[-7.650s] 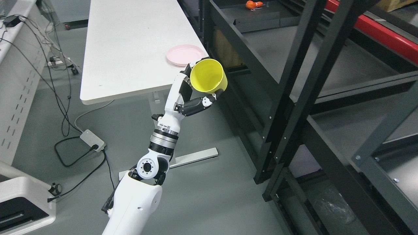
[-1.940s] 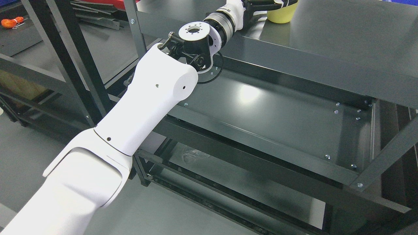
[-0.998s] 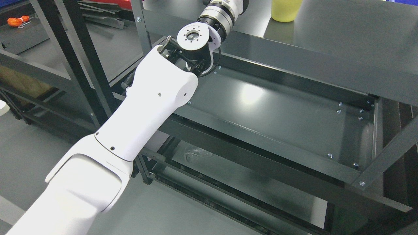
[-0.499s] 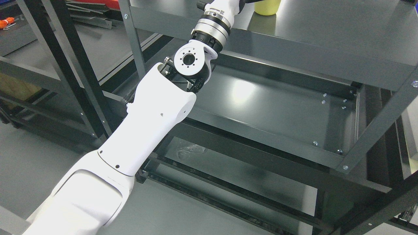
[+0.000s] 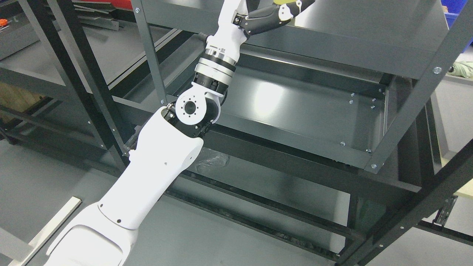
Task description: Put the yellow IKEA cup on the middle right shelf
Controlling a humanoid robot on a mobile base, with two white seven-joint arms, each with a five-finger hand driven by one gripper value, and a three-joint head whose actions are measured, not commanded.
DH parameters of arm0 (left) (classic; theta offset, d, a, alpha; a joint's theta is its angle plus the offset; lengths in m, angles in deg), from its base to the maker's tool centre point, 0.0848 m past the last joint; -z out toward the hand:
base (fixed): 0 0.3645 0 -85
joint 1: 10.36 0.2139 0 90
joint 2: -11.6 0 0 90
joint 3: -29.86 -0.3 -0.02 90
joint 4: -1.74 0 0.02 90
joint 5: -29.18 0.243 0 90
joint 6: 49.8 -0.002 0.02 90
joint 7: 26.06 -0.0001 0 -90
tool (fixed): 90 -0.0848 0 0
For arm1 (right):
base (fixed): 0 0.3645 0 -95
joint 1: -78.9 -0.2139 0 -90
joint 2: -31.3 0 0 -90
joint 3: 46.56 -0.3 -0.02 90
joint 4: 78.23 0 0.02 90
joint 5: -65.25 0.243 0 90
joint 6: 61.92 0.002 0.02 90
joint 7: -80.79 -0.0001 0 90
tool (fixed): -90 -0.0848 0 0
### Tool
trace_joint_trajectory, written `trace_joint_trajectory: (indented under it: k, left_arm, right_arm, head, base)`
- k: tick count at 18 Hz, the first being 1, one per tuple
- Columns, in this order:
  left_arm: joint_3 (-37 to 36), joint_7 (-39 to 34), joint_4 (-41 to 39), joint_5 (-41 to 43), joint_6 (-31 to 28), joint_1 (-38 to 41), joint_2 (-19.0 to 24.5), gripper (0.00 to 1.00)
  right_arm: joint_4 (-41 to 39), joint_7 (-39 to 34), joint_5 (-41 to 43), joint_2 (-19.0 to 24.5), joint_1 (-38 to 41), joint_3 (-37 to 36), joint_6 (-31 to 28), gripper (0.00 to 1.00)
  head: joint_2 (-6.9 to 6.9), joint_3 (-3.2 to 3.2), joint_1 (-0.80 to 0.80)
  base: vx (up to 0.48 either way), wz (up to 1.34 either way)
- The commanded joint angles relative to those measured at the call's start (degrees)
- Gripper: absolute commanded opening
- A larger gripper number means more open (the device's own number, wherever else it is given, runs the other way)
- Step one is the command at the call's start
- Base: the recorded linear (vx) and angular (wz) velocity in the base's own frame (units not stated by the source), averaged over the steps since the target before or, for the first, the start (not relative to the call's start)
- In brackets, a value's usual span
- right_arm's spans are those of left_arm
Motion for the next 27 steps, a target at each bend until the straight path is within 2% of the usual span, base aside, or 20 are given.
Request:
trace_joint_trajectory:
  k: [1,4,10,13,15,19,21,24,27]
  left_arm:
    - [-0.2,0.0,-13.2,0.8,7.1,11.7,9.6,0.99]
    - [-1.7,0.1,-14.0,1.1,11.8,18.9,11.7,0.99]
    - [3.0,0.0,-13.4,1.2,11.8,34.2,11.8,0.99]
    - [7.5,-0.1,-7.2,1.1,11.0,38.1,11.2,0.99]
    - [12.1,-0.1,-3.9,1.1,8.0,39.8,11.0,0.99]
    - [21.7,-0.2,-1.8,1.0,-3.4,44.1,9.1,0.99]
    - [25.4,-0.3,-1.9,1.1,-10.2,45.2,6.3,0.99]
    - [27.8,-0.2,-3.4,2.8,-11.9,46.9,2.8,0.99]
    - [29.1,0.1,-9.4,12.6,-12.0,53.5,-2.4,0.99]
  right_arm:
    - [0.0,0.0,1.4,-1.0,0.7,1.0,0.0,0.99]
    - [0.0,0.0,1.4,-1.0,0.8,1.0,0.0,0.99]
    - [0.0,0.0,1.4,-1.0,0.8,1.0,0.0,0.99]
    - [0.0,0.0,1.4,-1.0,0.8,1.0,0.0,0.99]
    - [0.0,0.0,1.4,-1.0,0.8,1.0,0.0,0.99]
    - [0.0,0.0,1.4,-1.0,0.8,1.0,0.0,0.99]
    - [0.0,0.0,1.4,-1.0,0.8,1.0,0.0,0.99]
    - [0.0,0.0,1.4,-1.0,0.8,1.0,0.0,0.99]
    - [0.0,0.0,1.4,-1.0,0.8,1.0,0.0,0.99]
  head:
    - [0.0,0.0,0.0]
    - [0.0,0.0,0.0]
    - [0.0,0.0,0.0]
    - [0.0,0.0,0.0]
    - [0.0,0.0,0.0]
    - [0.0,0.0,0.0]
    - [0.0,0.0,0.0]
    - [0.0,0.0,0.0]
    - [0.0,0.0,0.0]
  base:
    - [-0.153,-0.05]
    - [-0.173,-0.11]
    - [-0.146,-0.17]
    - [-0.094,-0.24]
    - [-0.082,-0.24]
    - [-0.054,-0.18]
    - [-0.03,-0.06]
    - [-0.009,-0.01]
    - [0.0,0.0]
